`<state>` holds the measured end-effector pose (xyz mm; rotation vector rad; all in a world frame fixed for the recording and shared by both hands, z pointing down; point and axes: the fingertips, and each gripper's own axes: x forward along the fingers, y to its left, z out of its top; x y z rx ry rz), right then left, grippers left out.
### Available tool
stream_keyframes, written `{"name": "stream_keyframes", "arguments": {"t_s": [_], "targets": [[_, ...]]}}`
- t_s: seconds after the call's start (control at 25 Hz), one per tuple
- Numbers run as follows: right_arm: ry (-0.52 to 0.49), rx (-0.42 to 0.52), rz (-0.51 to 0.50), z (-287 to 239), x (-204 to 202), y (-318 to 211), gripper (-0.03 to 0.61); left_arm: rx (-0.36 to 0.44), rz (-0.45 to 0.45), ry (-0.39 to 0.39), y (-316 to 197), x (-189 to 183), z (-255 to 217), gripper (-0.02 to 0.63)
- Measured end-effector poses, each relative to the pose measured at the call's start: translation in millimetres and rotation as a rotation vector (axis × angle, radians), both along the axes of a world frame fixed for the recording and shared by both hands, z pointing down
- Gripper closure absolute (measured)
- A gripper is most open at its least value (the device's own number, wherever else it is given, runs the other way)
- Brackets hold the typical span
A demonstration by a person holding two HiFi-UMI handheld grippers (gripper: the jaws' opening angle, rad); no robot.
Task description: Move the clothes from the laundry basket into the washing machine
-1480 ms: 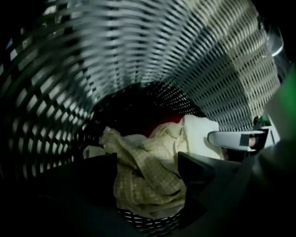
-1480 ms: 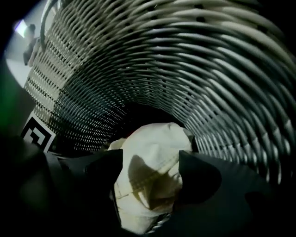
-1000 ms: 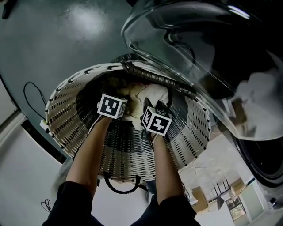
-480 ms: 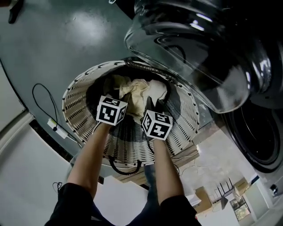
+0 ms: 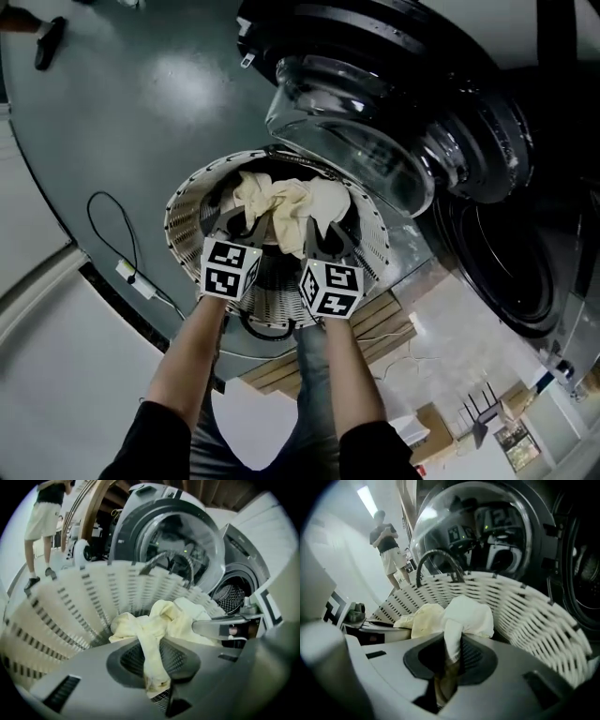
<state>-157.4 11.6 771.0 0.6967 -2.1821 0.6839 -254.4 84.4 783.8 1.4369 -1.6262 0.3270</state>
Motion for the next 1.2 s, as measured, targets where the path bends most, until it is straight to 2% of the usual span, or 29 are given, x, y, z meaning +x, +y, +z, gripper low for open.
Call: {"name": "stream_keyframes", "arguments": {"t_s": [0.44, 0.64, 0.96, 1.2], "targets": [[-0.115, 0.079, 0.002, -123, 13, 14, 0.512, 0.131, 0.070, -0.088, 11, 12, -125, 0.538], [-0.168, 0.124, 0.040, -189, 9, 18, 0.512, 0.185, 0.081, -0.149, 9, 3, -195, 0.538], [-0.257, 0.196, 0.008, -298, -13, 14, 0.512, 0.250, 0.047, -0.210, 9, -17, -302, 0.538], [-0.348, 0.264, -0.002, -380, -30, -5, 0.512, 0.341, 0.068, -0.321, -11, -34, -391, 0.538]]}}
